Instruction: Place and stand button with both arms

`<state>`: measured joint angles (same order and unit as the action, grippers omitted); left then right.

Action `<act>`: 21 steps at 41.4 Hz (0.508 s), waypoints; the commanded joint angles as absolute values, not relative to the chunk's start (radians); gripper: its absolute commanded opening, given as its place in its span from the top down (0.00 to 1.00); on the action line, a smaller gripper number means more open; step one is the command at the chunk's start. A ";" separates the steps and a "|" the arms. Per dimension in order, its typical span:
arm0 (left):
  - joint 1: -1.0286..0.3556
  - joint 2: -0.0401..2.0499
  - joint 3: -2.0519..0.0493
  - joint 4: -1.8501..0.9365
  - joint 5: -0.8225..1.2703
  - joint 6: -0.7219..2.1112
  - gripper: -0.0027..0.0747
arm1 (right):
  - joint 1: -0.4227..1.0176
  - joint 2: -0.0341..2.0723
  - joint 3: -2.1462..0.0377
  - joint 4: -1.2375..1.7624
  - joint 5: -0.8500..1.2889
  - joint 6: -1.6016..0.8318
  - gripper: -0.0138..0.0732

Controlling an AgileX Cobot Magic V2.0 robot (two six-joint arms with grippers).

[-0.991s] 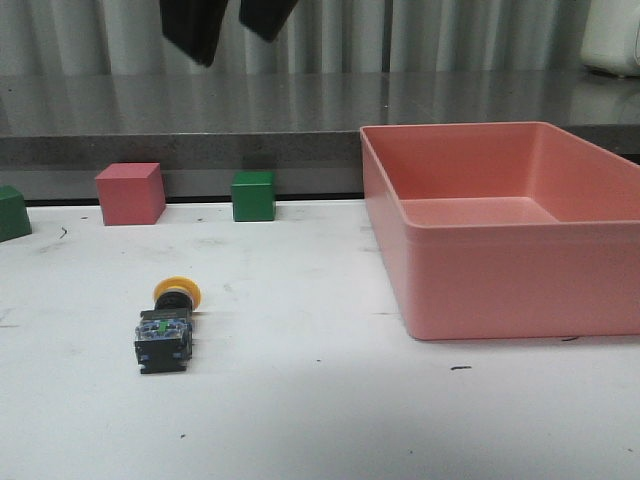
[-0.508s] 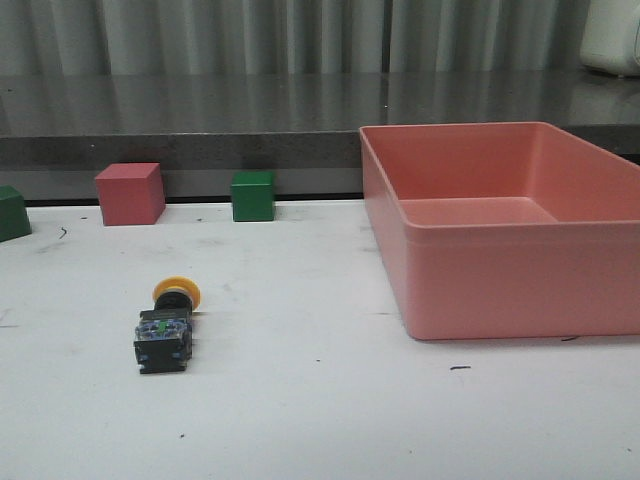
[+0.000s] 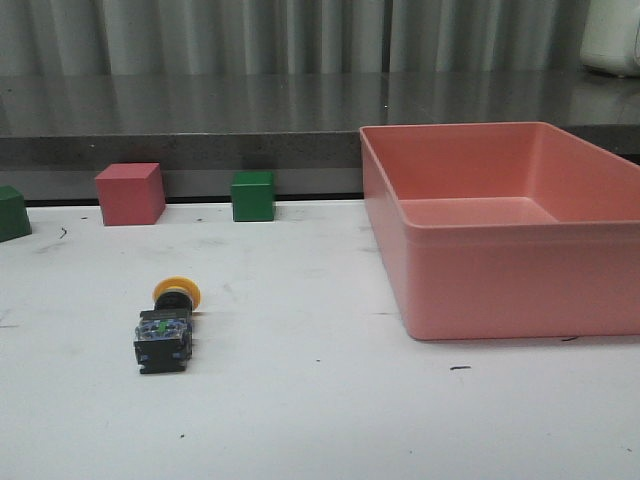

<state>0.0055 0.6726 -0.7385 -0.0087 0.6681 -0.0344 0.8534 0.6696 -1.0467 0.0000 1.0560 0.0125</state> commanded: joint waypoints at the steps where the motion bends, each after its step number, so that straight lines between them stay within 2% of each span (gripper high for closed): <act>1: -0.003 0.671 -0.773 -0.018 0.602 -0.037 0.40 | 0.849 0.616 -1.046 0.000 1.002 0.000 0.34; 21: -0.003 0.671 -0.773 -0.018 0.602 -0.037 0.40 | 0.849 0.523 -1.007 0.000 1.006 -0.068 0.34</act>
<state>0.0055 0.6726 -0.7385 -0.0087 0.6681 -0.0344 0.8534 0.5170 -0.9848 0.0000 1.0756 -0.0469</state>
